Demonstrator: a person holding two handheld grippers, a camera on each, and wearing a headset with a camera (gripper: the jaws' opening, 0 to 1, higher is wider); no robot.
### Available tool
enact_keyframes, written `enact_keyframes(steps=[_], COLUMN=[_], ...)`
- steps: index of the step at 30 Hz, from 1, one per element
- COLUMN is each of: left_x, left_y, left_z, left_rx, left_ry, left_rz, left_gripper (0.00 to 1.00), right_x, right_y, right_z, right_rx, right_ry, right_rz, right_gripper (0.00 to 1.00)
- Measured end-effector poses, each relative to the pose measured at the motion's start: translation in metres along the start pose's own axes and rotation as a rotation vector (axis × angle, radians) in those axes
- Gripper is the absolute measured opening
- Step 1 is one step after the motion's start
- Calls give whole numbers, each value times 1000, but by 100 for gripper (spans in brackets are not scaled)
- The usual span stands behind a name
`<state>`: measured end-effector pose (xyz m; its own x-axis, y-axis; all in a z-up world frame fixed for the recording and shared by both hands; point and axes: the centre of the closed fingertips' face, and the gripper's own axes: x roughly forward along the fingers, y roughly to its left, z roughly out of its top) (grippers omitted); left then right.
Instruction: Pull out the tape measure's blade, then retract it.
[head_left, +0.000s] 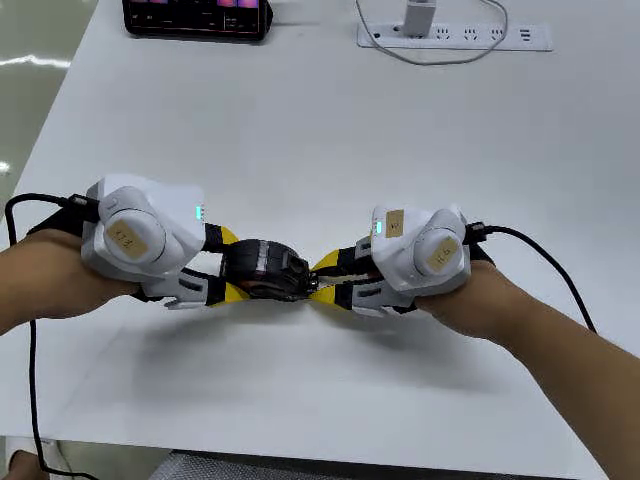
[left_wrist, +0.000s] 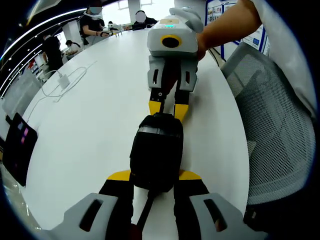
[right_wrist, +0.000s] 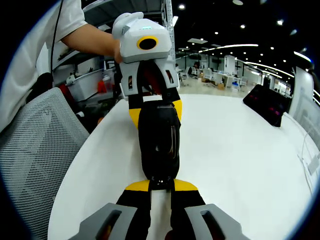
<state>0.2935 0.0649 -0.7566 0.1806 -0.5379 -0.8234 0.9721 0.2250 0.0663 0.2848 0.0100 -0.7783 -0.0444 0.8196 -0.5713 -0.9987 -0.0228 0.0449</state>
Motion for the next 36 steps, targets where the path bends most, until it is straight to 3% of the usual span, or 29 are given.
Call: enact_keyframes(steps=[25,36], left_x=[0,0], left_y=[0,0], left_z=[-1,0], left_rx=[11,3], left_ry=[12,9], left_rz=[5,6], left_gripper=[25,25], right_x=[-3,-16], right_y=[0,0], right_z=[-2,-11], right_rx=[7,10], right_ry=[1,17], right_rz=[-15,-29], right_gripper=[9,9])
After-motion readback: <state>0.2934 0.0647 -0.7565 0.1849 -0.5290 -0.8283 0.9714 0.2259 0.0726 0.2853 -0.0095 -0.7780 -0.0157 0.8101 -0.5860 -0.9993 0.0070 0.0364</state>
